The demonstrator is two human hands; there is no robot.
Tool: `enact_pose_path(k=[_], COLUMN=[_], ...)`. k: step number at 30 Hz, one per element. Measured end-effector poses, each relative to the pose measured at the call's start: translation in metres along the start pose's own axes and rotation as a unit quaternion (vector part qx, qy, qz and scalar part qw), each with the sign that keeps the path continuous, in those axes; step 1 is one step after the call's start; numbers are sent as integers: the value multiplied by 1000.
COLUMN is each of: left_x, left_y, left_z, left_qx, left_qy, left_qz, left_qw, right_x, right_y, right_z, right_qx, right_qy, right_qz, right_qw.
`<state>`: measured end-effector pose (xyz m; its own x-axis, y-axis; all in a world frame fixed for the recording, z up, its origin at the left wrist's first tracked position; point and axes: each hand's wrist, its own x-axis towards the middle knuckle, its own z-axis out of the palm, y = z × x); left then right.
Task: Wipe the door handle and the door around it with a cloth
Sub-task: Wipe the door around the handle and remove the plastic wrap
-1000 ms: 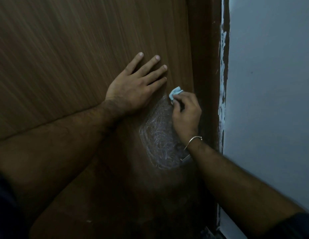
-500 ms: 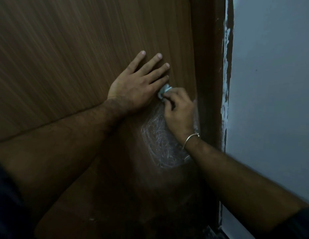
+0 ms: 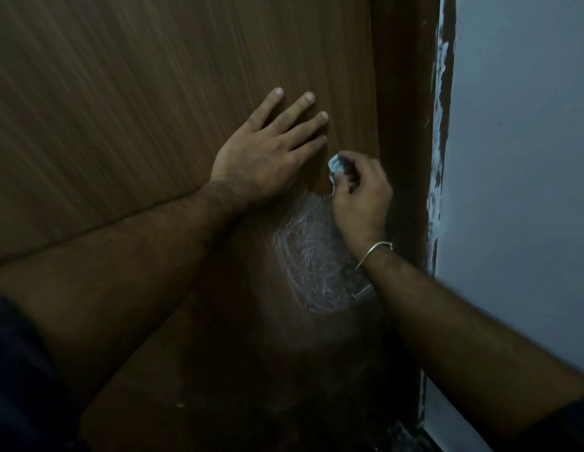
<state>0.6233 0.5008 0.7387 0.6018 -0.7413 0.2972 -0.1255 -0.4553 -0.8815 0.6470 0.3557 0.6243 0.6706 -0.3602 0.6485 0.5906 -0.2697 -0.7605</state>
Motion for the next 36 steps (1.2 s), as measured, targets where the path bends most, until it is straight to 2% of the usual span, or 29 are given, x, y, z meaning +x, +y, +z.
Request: enact_pose_path(k=[4,5,8,10,13,14,17,18,22,23,26,28,31,34,36], left_x=[-1,-1,-4,-7,-20,-25,-39,-42,-47,-49,-57,-59,-60,-60,-60], left_y=[-1,-1,-4,-4,-2,-1,1,1,1,2,4,6,8,9,9], left_z=[-1,-1,-3,-3,-2,-1,-1,0,1,1,3,4,5,6,6], left_qx=[-38,-45,-71,-84,-84,-85,-79,-77,-75,-72,-57,-56,-46,-35,-29], left_qy=[2,-1,-5,-10,-11,-10,-12,-9,-10,-6,6,19,33,28,29], left_qz=[1,3,14,22,32,30,33,34,32,27,22,19,16,14,17], left_qw=[999,999,997,996,996,996,996,996,997,997,998,998,998,999,999], right_x=[-23,-21,-1,-7,-37,-35,-14,-14,-59,-60,-37,-40,-70,-58,-54], right_y=[-6,-4,-7,-15,-13,-11,-9,-12,-17,-15,-13,-19,-17,-10,-15], right_z=[4,1,3,10,13,10,10,14,21,18,18,23,24,23,28], right_qx=[-25,-16,25,7,-16,-10,18,17,-17,-12,21,12,8,61,63], right_qy=[-77,-75,1,-2,-82,-80,13,17,-96,-92,-18,-22,-91,-45,-19], right_qz=[-108,-96,13,-15,-89,-74,34,37,-56,-46,52,38,-21,72,79], right_qw=[991,992,1000,1000,992,994,999,999,994,995,998,999,996,995,995])
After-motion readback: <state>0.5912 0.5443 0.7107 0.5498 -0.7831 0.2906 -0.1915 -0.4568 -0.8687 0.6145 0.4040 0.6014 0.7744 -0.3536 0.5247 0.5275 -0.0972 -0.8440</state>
